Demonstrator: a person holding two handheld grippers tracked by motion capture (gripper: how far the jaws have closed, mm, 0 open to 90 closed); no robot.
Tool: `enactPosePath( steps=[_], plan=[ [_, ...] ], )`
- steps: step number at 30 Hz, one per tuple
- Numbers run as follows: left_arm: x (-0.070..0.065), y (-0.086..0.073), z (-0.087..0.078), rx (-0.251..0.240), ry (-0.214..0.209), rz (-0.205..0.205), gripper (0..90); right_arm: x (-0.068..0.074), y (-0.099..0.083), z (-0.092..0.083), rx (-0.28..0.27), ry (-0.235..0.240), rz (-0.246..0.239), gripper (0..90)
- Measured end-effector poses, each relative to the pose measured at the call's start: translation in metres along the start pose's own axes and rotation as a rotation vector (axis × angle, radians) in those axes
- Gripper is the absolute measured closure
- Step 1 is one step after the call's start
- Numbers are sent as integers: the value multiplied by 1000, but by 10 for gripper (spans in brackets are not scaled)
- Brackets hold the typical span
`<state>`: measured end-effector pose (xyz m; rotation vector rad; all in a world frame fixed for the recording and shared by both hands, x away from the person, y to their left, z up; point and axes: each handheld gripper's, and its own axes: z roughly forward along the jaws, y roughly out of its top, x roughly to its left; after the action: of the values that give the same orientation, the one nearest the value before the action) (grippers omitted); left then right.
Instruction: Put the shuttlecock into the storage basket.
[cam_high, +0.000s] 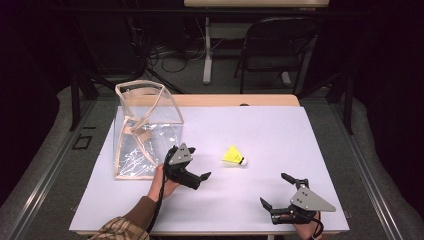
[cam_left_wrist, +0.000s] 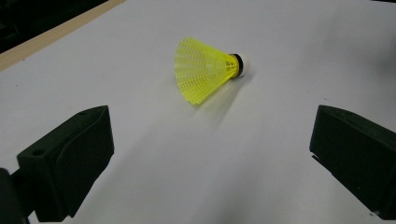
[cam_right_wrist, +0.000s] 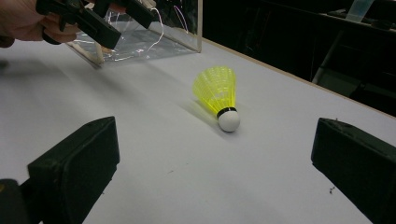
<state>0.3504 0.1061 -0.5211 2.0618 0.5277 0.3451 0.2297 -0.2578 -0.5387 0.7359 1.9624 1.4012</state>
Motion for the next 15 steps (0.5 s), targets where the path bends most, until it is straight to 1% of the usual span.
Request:
enactPosePath(
  steps=[2, 4, 7, 9, 12, 15],
  plan=[
    [1, 4, 4, 7, 1, -1, 0, 0, 0, 0, 1, 0, 1, 7],
    [2, 5, 5, 8, 0, 1, 0, 0, 0, 0, 1, -1, 2, 7],
    [3, 8, 10, 5, -10, -2, 0, 0, 0, 0, 2, -2, 3, 7],
    [4, 11, 14, 13, -14, -5, 0, 0, 0, 0, 1, -1, 4, 7],
    [5, 13, 17, 15, -18, -11, 0, 0, 0, 0, 3, 0, 2, 8],
    [6, 19, 22, 18, -22, -14, 0, 0, 0, 0, 3, -1, 4, 8]
  ],
)
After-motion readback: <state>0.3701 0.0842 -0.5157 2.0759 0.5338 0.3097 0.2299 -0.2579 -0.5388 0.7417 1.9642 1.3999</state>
